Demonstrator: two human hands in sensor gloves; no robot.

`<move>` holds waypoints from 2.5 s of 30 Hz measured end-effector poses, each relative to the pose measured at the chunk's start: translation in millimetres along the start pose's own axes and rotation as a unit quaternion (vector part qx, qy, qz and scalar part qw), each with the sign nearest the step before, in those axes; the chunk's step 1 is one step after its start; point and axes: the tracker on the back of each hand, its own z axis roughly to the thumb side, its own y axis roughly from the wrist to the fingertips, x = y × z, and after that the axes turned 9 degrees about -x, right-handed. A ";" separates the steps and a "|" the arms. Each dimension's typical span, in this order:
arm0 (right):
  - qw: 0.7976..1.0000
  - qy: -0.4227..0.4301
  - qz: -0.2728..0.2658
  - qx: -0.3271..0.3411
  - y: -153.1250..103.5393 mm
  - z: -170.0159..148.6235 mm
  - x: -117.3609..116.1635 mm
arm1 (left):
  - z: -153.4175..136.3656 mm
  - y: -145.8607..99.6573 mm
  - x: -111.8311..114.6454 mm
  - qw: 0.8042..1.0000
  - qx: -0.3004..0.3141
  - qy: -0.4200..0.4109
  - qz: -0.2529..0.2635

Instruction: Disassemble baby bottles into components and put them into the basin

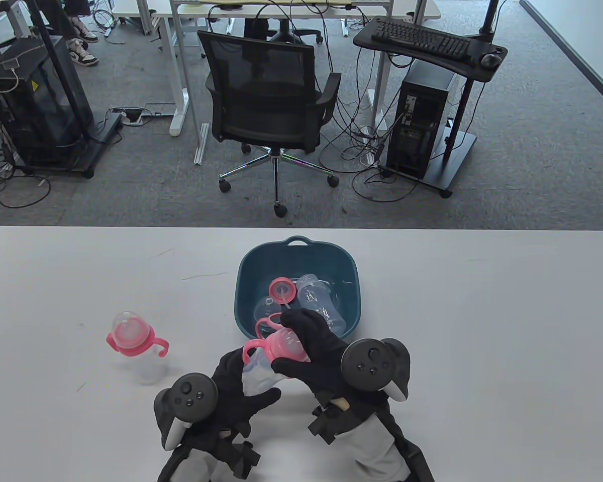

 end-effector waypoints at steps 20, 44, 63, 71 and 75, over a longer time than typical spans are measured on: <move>0.993 -0.029 -0.113 -0.019 -3.1 -14.9 34.1 | -21.8 2.5 -13.2 0.997 -0.058 -0.054 0.018; 0.949 -0.254 0.073 -0.174 75.1 -107.9 -58.7 | -29.9 6.6 -22.7 0.989 -0.073 -0.124 0.027; 0.952 -0.258 0.041 -0.158 68.1 -106.2 -48.3 | -27.6 6.7 -18.5 0.992 -0.070 -0.104 0.018; 0.979 -0.175 -0.020 -0.102 46.1 -70.0 -6.6 | -28.9 6.5 -16.7 0.993 -0.076 -0.089 0.014; 0.991 -0.098 -0.046 -0.077 30.0 -54.2 12.2 | -28.6 6.3 -15.6 0.994 -0.075 -0.082 0.012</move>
